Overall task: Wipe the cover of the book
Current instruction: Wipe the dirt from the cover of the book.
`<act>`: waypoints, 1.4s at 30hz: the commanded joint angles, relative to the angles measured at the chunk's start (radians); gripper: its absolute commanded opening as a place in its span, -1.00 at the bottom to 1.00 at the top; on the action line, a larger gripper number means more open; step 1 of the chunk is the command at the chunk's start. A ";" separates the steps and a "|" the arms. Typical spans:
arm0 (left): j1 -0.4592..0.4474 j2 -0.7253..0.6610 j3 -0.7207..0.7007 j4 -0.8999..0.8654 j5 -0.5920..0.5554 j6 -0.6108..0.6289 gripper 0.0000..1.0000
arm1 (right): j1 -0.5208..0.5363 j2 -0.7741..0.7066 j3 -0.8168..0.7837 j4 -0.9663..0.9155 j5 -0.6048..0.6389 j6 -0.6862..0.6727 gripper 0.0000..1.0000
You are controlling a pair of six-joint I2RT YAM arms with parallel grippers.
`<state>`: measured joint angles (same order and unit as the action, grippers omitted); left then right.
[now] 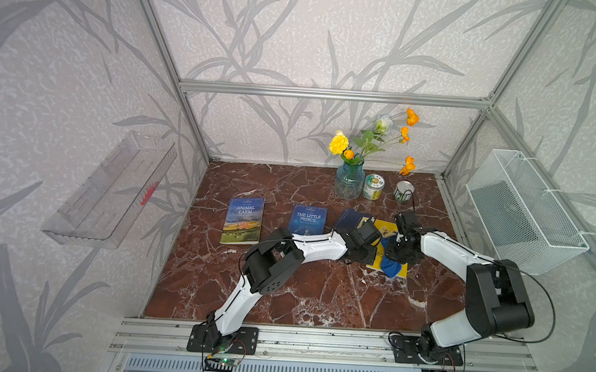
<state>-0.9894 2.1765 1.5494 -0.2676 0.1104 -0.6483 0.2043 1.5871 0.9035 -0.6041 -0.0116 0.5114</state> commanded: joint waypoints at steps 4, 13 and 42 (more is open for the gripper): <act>-0.004 0.023 -0.013 -0.067 0.010 -0.004 -0.96 | -0.038 0.302 0.212 -0.118 0.007 -0.021 -0.90; -0.004 0.022 -0.015 -0.063 0.014 -0.007 -0.95 | -0.004 0.348 0.281 -0.156 0.023 -0.032 -0.91; -0.008 0.015 -0.017 -0.067 0.004 -0.002 -0.96 | -0.028 0.360 0.306 -0.184 0.011 -0.034 -0.89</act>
<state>-0.9932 2.1727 1.5486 -0.2817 0.1246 -0.6487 0.1848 1.8923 1.2755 -0.7460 -0.0711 0.4965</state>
